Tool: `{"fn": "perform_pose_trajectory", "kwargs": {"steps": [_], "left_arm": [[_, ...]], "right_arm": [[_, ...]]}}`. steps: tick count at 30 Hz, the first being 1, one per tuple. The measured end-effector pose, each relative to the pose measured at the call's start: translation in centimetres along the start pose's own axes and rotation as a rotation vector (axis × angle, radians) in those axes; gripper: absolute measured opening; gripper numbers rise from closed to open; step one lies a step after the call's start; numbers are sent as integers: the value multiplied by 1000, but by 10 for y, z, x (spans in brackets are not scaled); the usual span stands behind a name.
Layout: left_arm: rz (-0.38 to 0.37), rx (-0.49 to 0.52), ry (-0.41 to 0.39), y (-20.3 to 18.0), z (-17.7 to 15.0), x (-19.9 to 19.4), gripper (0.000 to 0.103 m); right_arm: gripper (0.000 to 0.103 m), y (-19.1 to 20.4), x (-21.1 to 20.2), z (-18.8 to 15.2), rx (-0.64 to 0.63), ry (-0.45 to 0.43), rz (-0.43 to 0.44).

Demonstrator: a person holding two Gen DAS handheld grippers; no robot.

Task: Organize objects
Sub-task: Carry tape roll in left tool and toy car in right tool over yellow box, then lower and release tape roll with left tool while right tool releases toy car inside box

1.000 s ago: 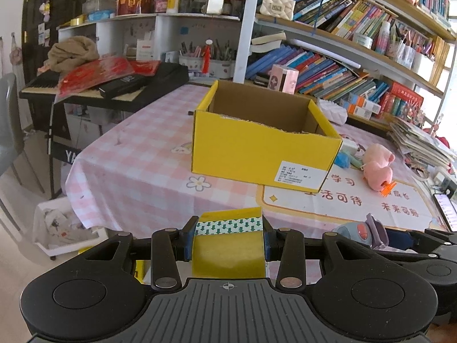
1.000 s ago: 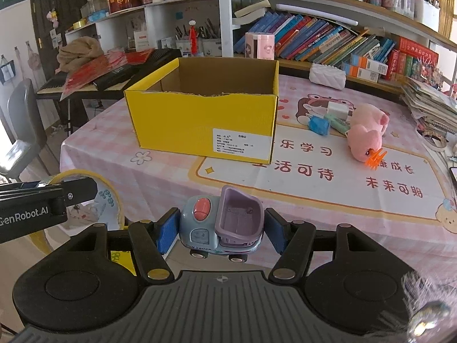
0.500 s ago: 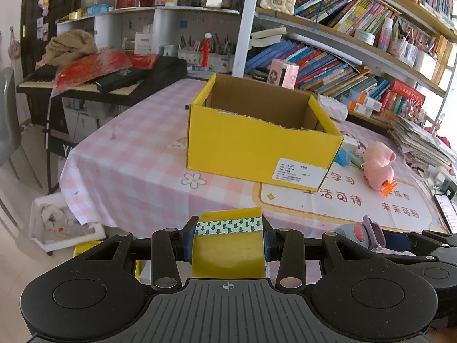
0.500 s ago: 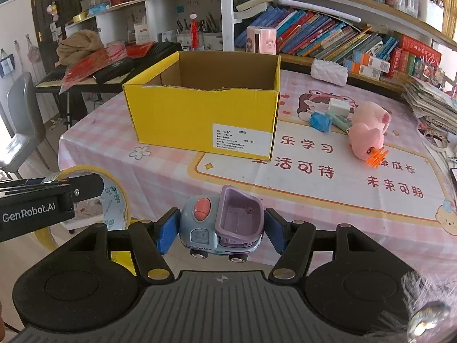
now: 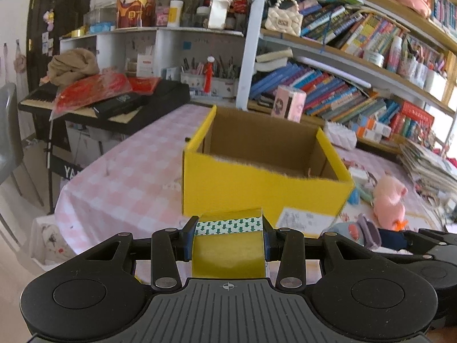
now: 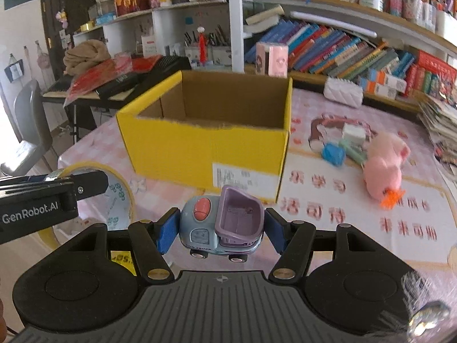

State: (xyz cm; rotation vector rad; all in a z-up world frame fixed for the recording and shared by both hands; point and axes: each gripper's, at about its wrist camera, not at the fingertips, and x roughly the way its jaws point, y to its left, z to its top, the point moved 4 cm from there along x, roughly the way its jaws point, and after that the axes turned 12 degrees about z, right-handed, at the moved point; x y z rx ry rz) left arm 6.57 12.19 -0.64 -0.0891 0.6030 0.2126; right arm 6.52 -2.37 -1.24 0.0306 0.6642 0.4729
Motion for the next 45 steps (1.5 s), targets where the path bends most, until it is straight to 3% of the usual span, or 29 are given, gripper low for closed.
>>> {"fn": "perform_pose_trajectory", "kwargs": {"steps": [9,14,25,30,40,45], "left_arm": [[1,-38,-144,-8,65,26,39],[19,-50,-177,-18,92,51,39],[41,-1,-106,-44,97,108,39],[54,19,-48,-53,90,130,39],[97,53,62,-63,71,157,39],[110,56,97,-67,65,163,39]], "right_arm": [[61,-16,21,69,-83,-160,5],[61,-28,49,99,-134,-175,8],[61,-45,118,102,-248,-49,65],[61,-50,136,103,-287,4,96],[61,-62,167,107,-301,199,179],[61,-68,170,105,-368,245,168]]}}
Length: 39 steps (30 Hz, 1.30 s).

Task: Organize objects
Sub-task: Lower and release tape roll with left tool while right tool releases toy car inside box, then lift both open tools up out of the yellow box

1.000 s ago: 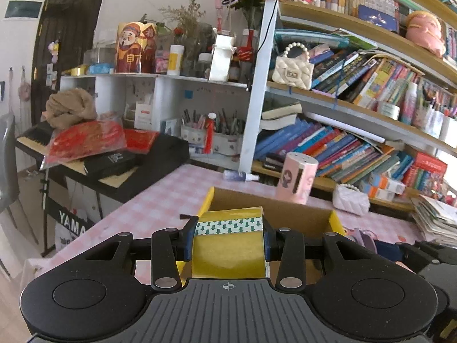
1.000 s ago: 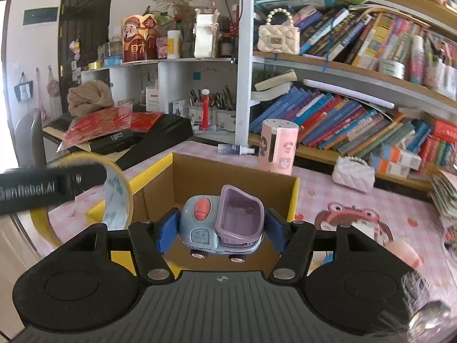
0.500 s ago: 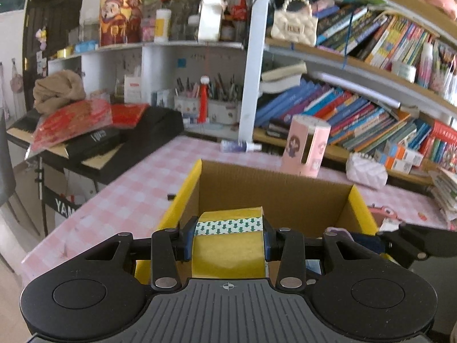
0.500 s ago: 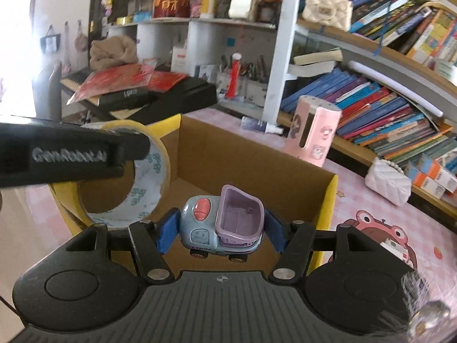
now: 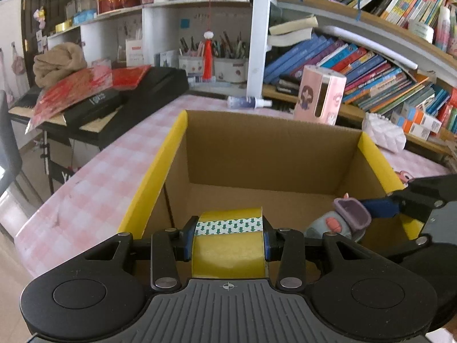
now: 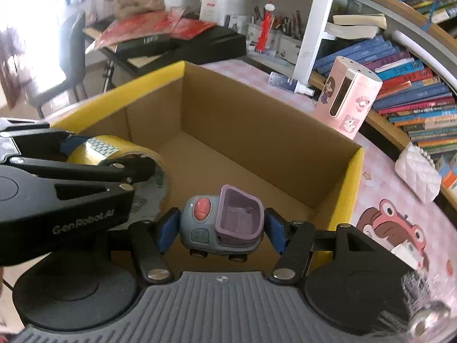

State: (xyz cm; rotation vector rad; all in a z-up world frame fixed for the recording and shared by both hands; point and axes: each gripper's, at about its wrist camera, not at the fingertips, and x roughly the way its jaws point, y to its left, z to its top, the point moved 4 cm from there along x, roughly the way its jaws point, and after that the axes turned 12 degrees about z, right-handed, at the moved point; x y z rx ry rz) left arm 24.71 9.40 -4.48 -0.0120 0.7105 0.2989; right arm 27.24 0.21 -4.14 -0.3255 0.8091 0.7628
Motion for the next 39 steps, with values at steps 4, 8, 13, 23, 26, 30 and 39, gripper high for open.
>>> {"fn": "perform_pose_trajectory", "kwargs": {"steps": [4,8,13,23,26,30,39], "left_arm": [[0,-2,22,-4,-1,6,40],[11,-13,45,-6,-3,11,40],[24,-27,47,-6,-4,10,40],[12,-70,-99,-5,9,-27,75],[11,-101,-129,2,13,-43,79],[32,-141,-179,16,14,-63,86],[60,-154,-200,44,-6,-91,89]], "right_arm": [[62,-5,4,1,-37,32,8],[62,-9,8,2,-65,55,8],[62,-10,9,3,-70,59,7],[74,-7,-4,1,-54,-62,-14],[73,-3,-16,-1,-53,-107,-30],[75,7,-40,-3,-55,-184,-60],[82,29,-91,-18,-1,-321,-162]]}}
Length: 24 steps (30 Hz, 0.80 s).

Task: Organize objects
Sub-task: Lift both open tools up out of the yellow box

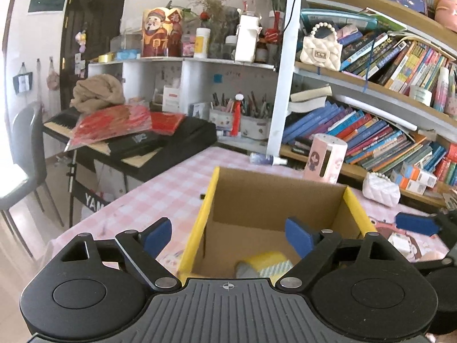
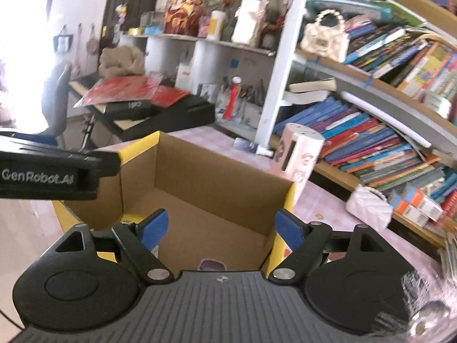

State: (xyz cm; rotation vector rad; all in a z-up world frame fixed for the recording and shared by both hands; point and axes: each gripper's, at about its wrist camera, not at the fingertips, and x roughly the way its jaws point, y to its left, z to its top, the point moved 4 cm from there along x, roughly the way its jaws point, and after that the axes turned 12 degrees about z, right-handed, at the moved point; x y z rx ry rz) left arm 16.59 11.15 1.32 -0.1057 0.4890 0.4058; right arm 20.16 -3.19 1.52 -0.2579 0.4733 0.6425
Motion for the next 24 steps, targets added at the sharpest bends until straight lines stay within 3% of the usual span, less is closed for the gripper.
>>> {"fn": "perform_pose_trajectory", "kwargs": {"steps": [6,12,24], "left_arm": [[2,11,13,14,-11,-15,91],[22,59,35,25,-34,-29,95],[23,96,127,51,-75,-57,96]], "right_arm": [[84,11,-23,-10,75,-17,-60],[86,17,-35,-34,230,38,-128],[91,59,-66,-74,248,130,-190]]}}
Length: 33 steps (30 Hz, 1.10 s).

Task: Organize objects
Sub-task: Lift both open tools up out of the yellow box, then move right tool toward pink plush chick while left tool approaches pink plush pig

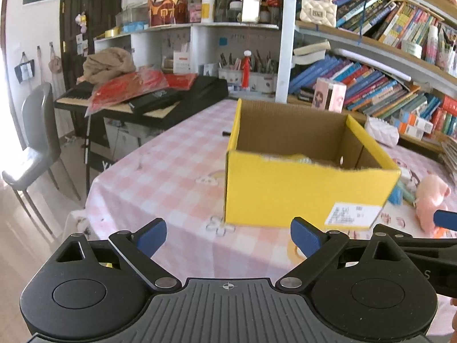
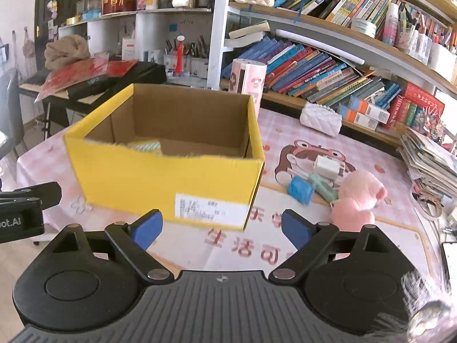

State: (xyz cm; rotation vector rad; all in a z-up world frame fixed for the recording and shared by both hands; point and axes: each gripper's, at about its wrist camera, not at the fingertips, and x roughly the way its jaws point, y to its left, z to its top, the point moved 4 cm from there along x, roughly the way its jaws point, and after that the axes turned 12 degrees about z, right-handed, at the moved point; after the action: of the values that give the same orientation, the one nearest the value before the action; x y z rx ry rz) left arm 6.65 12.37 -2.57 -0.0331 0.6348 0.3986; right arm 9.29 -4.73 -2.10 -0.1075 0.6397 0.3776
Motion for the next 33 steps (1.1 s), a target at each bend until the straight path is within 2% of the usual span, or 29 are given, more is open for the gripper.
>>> {"fn": "perform_pose_trajectory", "kwargs": {"steps": [20,33], "left_arm": [[-54,70,35,8,-34,-30,96],[-111,140,51,-6,-51,-40,96]], "right_arm": [[96,13,-43,-48,71,52,-51],[97,5,-62,-71,134,66,-98]]}}
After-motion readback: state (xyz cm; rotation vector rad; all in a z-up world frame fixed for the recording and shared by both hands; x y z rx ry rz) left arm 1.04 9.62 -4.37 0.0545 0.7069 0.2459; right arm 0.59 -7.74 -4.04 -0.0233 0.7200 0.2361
